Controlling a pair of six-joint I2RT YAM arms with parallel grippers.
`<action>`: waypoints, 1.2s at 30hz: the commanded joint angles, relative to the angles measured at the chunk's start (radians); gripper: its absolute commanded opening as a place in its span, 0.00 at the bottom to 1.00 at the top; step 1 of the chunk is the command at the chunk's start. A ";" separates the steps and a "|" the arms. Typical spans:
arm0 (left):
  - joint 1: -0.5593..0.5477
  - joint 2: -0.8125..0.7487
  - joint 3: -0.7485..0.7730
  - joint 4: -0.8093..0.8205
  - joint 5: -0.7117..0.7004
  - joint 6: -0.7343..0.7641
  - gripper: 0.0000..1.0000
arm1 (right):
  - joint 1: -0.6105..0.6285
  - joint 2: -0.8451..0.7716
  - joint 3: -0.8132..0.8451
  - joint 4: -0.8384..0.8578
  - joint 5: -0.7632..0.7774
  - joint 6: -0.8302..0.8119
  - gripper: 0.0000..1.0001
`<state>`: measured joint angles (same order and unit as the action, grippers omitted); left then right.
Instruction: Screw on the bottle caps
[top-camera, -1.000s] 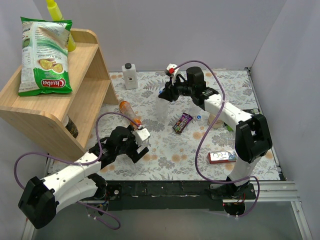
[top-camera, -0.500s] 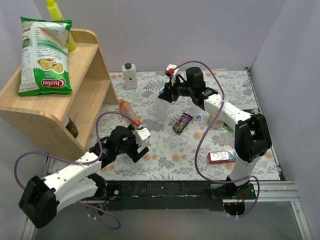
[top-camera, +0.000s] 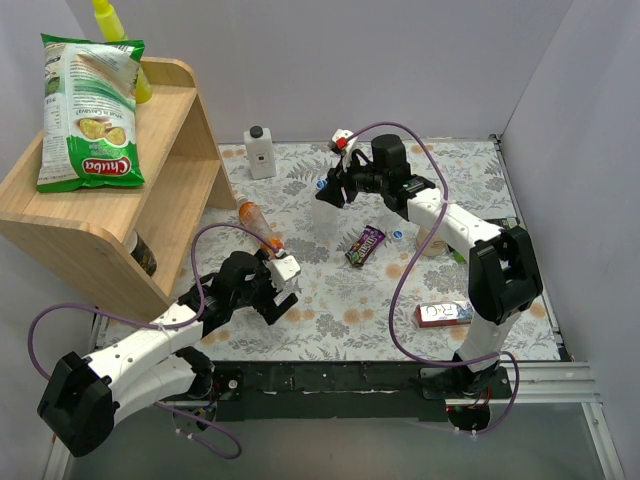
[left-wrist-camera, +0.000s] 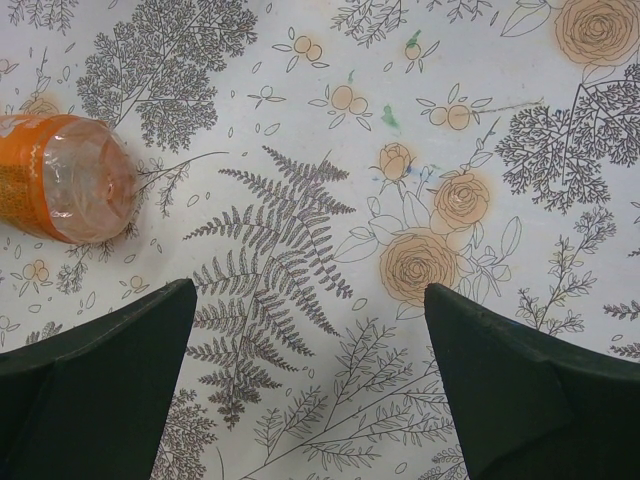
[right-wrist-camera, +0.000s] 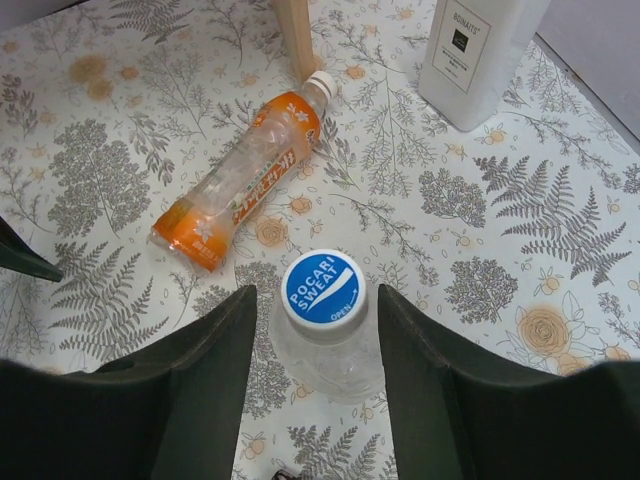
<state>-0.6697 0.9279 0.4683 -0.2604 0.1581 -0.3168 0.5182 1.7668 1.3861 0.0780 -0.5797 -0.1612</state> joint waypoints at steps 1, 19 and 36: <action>0.005 0.005 -0.008 0.018 0.018 0.013 0.98 | 0.002 0.000 0.033 0.026 -0.011 -0.006 0.69; 0.009 0.081 0.122 -0.086 0.093 0.056 0.98 | -0.162 -0.196 0.123 -0.207 0.078 -0.063 0.92; 0.018 0.172 0.253 -0.209 0.049 0.038 0.98 | -0.394 -0.254 -0.326 0.258 -0.032 -0.084 0.93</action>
<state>-0.6582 1.0782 0.6476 -0.4072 0.2199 -0.2947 0.1406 1.4899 1.0962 0.1123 -0.5583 -0.2642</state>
